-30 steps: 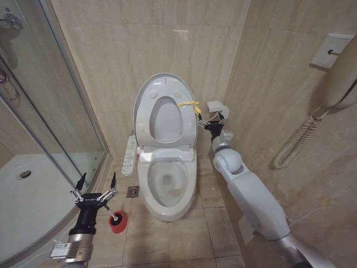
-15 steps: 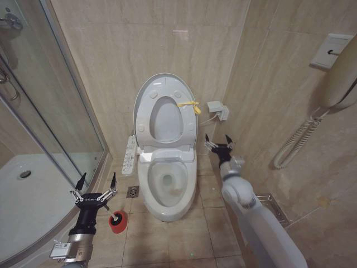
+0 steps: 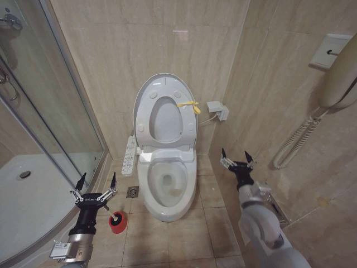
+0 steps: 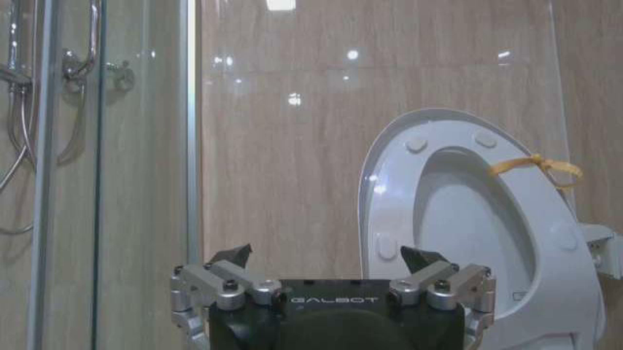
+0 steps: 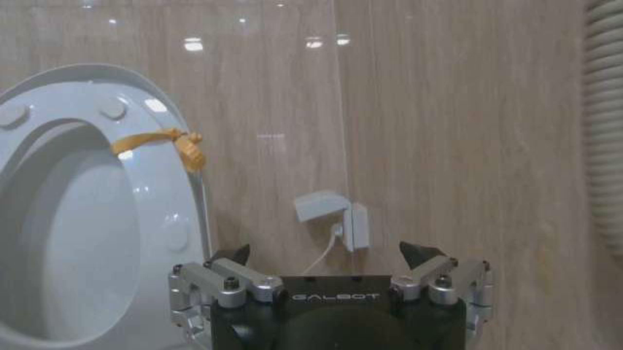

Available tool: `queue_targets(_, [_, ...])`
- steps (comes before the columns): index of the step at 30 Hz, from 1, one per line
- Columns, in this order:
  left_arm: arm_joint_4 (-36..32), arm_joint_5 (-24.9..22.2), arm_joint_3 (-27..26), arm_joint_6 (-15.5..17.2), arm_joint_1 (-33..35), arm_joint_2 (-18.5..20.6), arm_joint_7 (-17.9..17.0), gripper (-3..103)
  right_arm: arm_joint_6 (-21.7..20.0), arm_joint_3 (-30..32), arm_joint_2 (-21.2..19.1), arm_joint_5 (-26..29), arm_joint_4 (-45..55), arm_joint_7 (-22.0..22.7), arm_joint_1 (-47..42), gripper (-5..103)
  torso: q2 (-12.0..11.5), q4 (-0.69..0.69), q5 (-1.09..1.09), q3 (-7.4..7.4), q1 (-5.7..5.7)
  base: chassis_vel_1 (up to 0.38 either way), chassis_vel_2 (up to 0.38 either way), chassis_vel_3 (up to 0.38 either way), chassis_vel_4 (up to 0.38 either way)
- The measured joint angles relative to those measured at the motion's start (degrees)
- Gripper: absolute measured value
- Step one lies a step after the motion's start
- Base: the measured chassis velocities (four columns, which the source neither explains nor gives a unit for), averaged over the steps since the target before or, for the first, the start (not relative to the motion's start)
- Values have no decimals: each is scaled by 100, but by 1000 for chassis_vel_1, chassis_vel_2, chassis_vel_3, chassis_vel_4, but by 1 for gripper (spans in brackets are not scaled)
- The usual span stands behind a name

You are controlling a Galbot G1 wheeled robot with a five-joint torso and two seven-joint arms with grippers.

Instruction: Open the toilet lid, clean the toilet bowl with a toilet brush, close the toilet lid, and flush.

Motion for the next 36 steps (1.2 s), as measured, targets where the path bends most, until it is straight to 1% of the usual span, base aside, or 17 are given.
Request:
queue_targets(5, [0,0,0,0,-1,0,0,100,54,30,81,-120,279,-4,-365,100,0,0,0,0,0,0,0,0,0])
queue_targets(10, [0,0,0,0,-1,0,0,100,87,81,320,-220,748,-190,-908,100,0,-1,-1,0,0,0,0,0,0])
queue_targets(13, [0,0,0,0,0,0,0,100,138,72,404,-295,843,-232,-1019,100,0,0,-1,0,0,0,0,0,0])
queue_targets(16, [0,0,0,0,0,0,0,100,239,40,607,-540,1085,-315,-1300,100,0,0,-1,0,0,0,0,0,0])
queue_targets(22, [0,0,0,0,0,0,0,100,342,-96,814,-848,1266,-446,-1699,100,0,-1,-2,0,0,0,0,0,0])
queue_targets(27, [0,0,0,0,0,0,0,100,373,-153,925,-1100,1316,-553,-1878,100,0,-1,-1,0,0,0,0,0,0])
queue_targets(36, [0,0,0,0,0,0,0,100,362,-67,906,-1110,1340,-572,-1799,100,-1,0,-1,1,1,0,0,0,0])
